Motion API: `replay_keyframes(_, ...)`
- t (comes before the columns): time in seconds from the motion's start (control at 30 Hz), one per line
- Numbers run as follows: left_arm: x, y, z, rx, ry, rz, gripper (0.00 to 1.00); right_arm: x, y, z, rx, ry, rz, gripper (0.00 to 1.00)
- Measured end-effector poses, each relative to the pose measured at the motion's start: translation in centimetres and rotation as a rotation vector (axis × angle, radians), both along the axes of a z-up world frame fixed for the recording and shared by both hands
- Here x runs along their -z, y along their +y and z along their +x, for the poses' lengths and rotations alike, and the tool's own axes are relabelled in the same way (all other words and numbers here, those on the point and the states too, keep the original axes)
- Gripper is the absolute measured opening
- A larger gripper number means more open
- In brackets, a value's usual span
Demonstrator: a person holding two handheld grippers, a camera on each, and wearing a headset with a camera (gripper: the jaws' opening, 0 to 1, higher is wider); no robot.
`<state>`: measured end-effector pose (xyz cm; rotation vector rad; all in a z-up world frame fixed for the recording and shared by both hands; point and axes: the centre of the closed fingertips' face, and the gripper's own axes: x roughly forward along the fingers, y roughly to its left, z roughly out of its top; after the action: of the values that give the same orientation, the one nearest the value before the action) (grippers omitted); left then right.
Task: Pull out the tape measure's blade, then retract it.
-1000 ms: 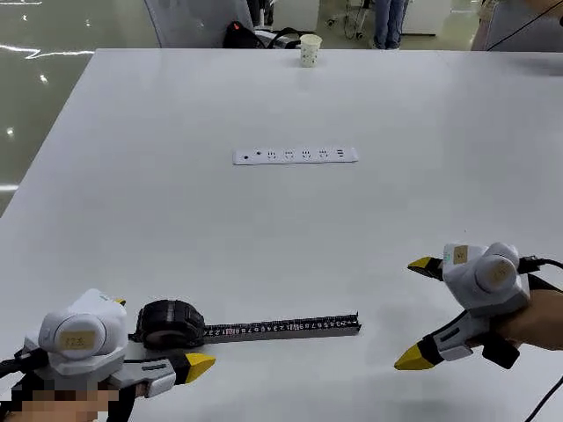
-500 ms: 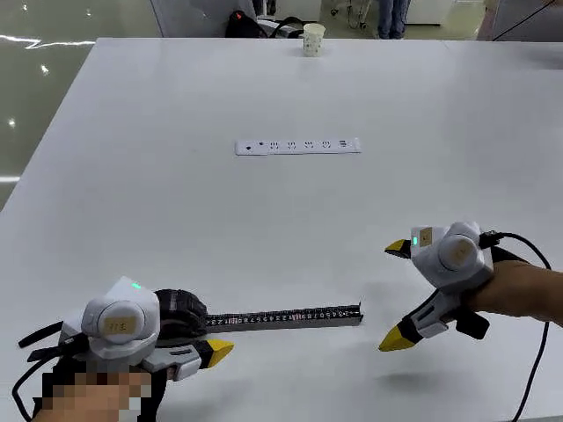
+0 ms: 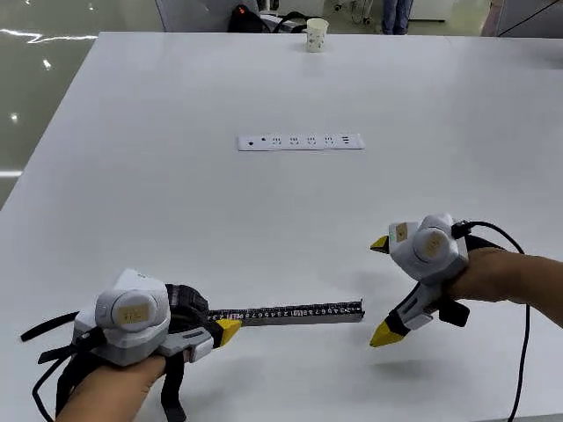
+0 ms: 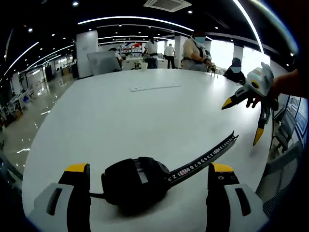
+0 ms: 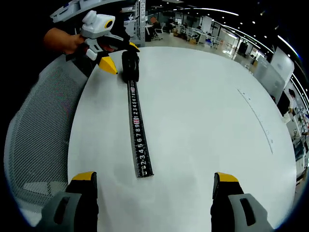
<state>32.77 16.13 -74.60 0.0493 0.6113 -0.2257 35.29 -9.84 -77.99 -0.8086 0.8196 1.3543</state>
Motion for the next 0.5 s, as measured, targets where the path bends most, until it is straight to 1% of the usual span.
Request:
replay_keyframes(0.03,0.1,0.2,0.1,-0.029,0.0,-0.009,0.99,0.1,0.1,0.0,-0.004,0.003,-0.002,0.99)
replay_keyframes(0.07,0.0,0.4,0.2,-0.056,-0.012,-0.02,0.99,0.2,0.2,-0.1,-0.01,0.003,-0.004,0.99)
replay_keyframes(0.17,0.2,1.2,0.4,-0.111,-0.029,-0.039,0.99,0.2,0.6,-0.2,-0.026,0.006,-0.001,0.99)
replay_keyframes(0.23,0.4,1.3,0.3,-0.121,-0.022,-0.047,0.99,0.3,0.6,-0.2,-0.032,0.009,-0.006,0.99)
replay_keyframes(0.3,0.6,1.5,0.4,-0.131,-0.027,-0.039,0.99,0.5,0.6,-0.1,-0.036,0.013,-0.008,0.99)
replay_keyframes(0.33,0.6,1.6,0.4,-0.131,-0.038,-0.034,0.99,0.6,0.6,-0.1,-0.039,0.014,-0.01,0.99)
replay_keyframes(0.37,0.6,1.5,0.5,-0.131,-0.058,-0.035,0.99,0.6,0.7,-0.2,-0.044,0.016,-0.013,0.99)
replay_keyframes(0.4,0.7,1.5,0.5,-0.134,-0.064,-0.036,0.99,0.6,0.8,-0.2,-0.046,0.017,-0.015,0.98)
replay_keyframes(0.47,0.8,1.2,0.5,-0.145,-0.09,-0.065,0.99,0.8,0.9,-0.3,-0.056,0.021,-0.022,0.95)
replay_keyframes(0.5,1.0,1.2,0.5,-0.153,-0.096,-0.069,0.99,0.9,0.9,-0.3,-0.06,0.023,-0.026,0.95)
